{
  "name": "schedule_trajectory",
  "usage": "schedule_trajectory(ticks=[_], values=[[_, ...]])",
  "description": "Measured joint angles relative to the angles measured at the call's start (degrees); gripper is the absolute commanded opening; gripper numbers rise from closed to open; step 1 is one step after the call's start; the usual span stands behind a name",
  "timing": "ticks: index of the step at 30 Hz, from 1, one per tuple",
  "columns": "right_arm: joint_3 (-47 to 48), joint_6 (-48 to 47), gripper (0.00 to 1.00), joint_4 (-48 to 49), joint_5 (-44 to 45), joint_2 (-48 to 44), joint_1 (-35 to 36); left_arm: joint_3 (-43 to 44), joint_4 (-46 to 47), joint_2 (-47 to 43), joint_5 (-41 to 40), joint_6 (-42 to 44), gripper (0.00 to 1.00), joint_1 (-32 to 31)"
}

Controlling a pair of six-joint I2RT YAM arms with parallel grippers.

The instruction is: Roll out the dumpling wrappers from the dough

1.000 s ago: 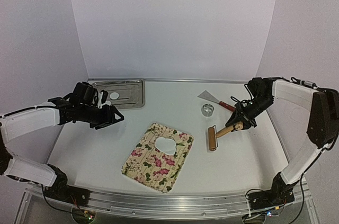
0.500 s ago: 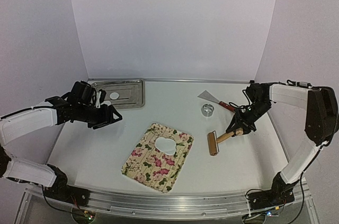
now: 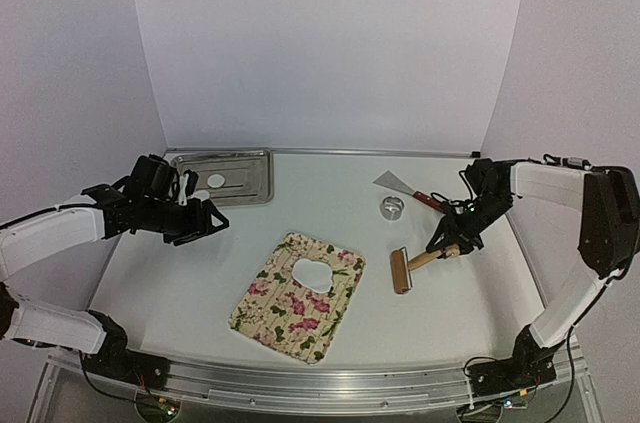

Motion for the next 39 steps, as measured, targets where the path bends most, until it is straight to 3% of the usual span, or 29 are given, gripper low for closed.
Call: schedule_trajectory(ticks=[9, 13, 16, 21, 29, 35, 39], values=[[0.50, -0.78, 0.44, 4.17, 0.98, 4.94, -0.14, -2.02, -0.10, -0.44, -0.04, 0.04, 0.97, 0.07], [0.27, -1.05, 0.55, 5.25, 2.52, 5.87, -0.13, -2.16, -0.09, -0.48, -0.04, 0.07, 0.97, 0.09], [-0.13, -0.56, 0.62, 7.02, 6.77, 6.58, -0.08, -2.16, -0.09, -0.25, -0.04, 0.09, 0.97, 0.07], [-2.98, 1.09, 0.68, 7.49, 22.30, 7.45, 0.02, -2.16, -0.09, 0.34, -0.07, 0.18, 0.97, 0.09], [-3.90, 3.18, 0.73, 5.76, 34.17, 5.32, 0.09, -2.16, -0.09, 1.52, -0.31, 0.30, 0.97, 0.09], [-1.47, 3.70, 0.70, 4.74, 31.91, -1.42, 0.09, -2.14, 0.03, 1.53, -1.44, 0.31, 0.97, 0.09], [2.58, 5.20, 0.62, 4.74, 28.15, -3.59, 0.12, -2.13, 0.17, 1.37, -1.84, 0.28, 0.97, 0.07]])
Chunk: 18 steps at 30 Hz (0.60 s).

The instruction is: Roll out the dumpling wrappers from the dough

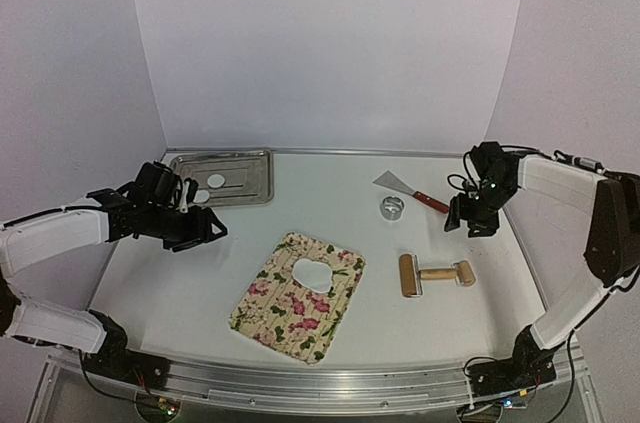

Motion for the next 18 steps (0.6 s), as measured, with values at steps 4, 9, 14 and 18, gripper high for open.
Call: schedule_trajectory(ticks=[4, 9, 14, 18], values=[[5.17, 2.50, 0.58, -0.22, -2.86, 1.06, 0.93, 0.08, 0.38, -0.34, -0.59, -0.07, 0.97, 0.01], [12.71, 5.89, 0.53, 0.52, -3.19, 8.22, 3.99, 0.12, 0.55, -0.83, -0.84, -0.86, 0.96, 0.01], [18.14, 8.78, 0.49, 3.18, -2.20, 17.79, 7.01, 0.10, 2.51, -1.89, -1.14, -3.71, 0.95, 0.01], [23.20, 9.85, 0.45, 4.91, -1.06, 25.91, 9.06, 0.10, 4.38, -2.22, -1.07, -5.75, 0.95, 0.01]])
